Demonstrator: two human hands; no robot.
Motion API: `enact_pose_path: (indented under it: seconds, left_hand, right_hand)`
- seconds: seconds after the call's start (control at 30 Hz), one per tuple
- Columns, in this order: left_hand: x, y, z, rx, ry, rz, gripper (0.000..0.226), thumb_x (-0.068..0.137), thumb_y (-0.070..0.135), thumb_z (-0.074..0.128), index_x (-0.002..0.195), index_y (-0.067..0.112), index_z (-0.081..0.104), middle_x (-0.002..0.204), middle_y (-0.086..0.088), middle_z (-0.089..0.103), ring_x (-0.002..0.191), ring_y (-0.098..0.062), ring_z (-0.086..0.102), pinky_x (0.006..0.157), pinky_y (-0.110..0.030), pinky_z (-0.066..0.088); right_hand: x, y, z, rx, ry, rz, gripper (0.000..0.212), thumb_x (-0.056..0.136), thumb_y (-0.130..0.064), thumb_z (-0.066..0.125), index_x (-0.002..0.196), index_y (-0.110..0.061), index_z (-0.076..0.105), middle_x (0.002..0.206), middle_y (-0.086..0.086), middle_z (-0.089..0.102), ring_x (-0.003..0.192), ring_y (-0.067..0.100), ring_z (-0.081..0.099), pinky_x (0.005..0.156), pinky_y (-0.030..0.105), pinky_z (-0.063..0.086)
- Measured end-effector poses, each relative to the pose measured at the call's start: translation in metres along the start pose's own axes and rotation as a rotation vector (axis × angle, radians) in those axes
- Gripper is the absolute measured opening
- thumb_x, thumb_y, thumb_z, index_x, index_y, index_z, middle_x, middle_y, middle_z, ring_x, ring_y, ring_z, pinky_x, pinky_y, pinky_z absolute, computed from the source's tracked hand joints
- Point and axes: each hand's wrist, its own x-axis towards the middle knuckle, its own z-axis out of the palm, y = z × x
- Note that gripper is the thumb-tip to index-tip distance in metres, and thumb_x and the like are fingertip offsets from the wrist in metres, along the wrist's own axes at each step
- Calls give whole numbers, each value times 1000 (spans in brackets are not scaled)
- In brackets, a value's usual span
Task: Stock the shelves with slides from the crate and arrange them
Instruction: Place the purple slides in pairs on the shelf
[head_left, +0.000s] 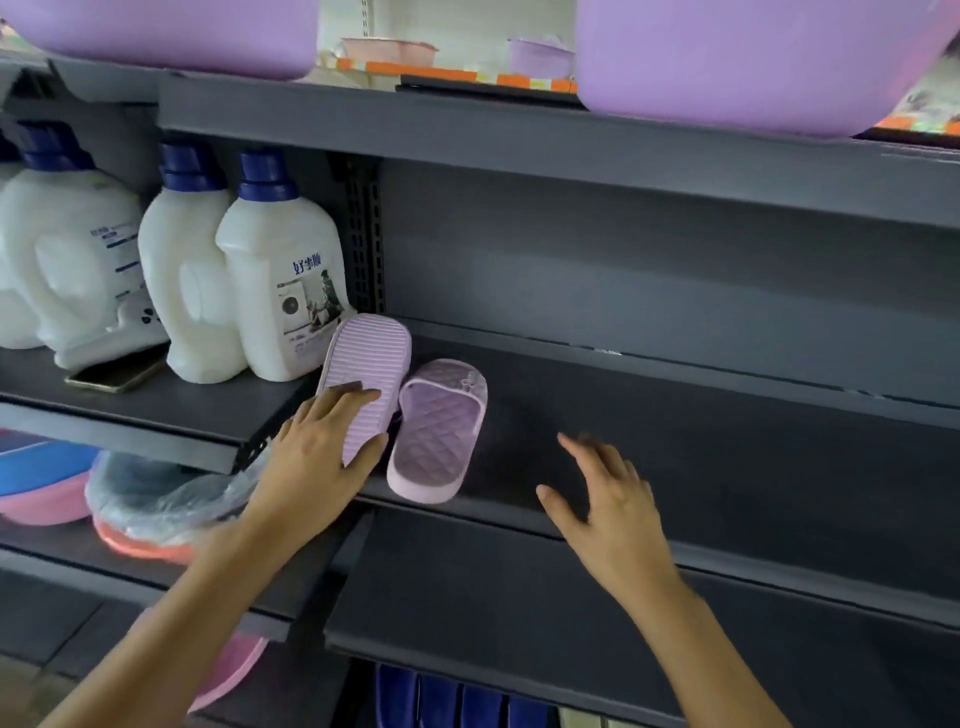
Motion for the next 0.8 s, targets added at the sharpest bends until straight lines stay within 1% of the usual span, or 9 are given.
enact_pose_path:
  seconds: [0.13,0.2,0.27,0.33,0.4,0.47,0.5,0.67,0.8]
  left_hand:
    - [-48,36,3,117,13,-21,54,81,43,45,123,13,56,129,-9,55,116,-35,52,94,-49,41]
    - [-78,50,5,174,-12,-53,55,81,46,41,126,16,54,130,-6,54,118,-31,50,95,-48,40]
    - [-112,62,8,204,-47,-93,59,82,49,35,128,17,52,132,-4,53,119,-29,50,96,-47,41]
    - [-147,72,9,235,-63,-134,60,83,50,34,128,16,53,131,-5,55,117,-31,53,94,-48,42]
    - [-181,83,7,280,-50,-181,53,85,46,43,126,15,55,128,-5,57,113,-32,56,93,-49,43]
    - [-212,92,2,303,-2,-237,43,85,33,61,124,15,56,126,-4,58,111,-31,57,93,-48,42]
    - [-226,95,-2,312,20,-269,42,84,29,63,123,15,56,126,-4,58,111,-30,57,93,-47,41]
    - [-292,101,-29,367,62,-440,50,79,36,43,124,20,53,127,1,57,114,-24,52,95,-42,38]
    - [-345,96,-58,459,113,-565,47,79,34,46,125,22,51,127,2,56,114,-21,49,96,-32,30]
  right_hand:
    - [-33,27,-24,32,-64,-51,67,80,-57,34,131,-17,51,132,8,53,118,26,53,94,42,41]
    - [-51,40,-32,46,-88,-104,63,82,-55,37,131,-17,50,133,8,52,119,25,52,95,42,41]
    - [-71,51,-38,58,-142,-141,59,86,-52,44,135,-19,46,138,5,47,125,22,47,100,41,38]
    - [-91,57,-42,75,-199,-177,61,86,-54,43,137,-21,43,141,2,43,128,20,43,102,40,37]
    - [-108,59,-45,77,-239,-224,68,82,-59,32,137,-22,42,141,1,43,128,19,43,101,39,37]
    - [-122,56,-45,86,-276,-274,70,81,-59,29,139,-22,40,140,3,45,127,20,44,100,39,37]
    - [-129,52,-44,99,-291,-301,70,81,-59,29,140,-22,39,140,3,46,127,20,44,100,38,36]
    - [-150,18,-40,146,-374,-457,75,79,-62,25,142,-23,35,143,2,42,131,20,39,104,34,31]
    - [-167,-22,-29,177,-500,-601,81,74,-65,17,144,-26,30,148,-1,33,136,16,30,108,29,21]
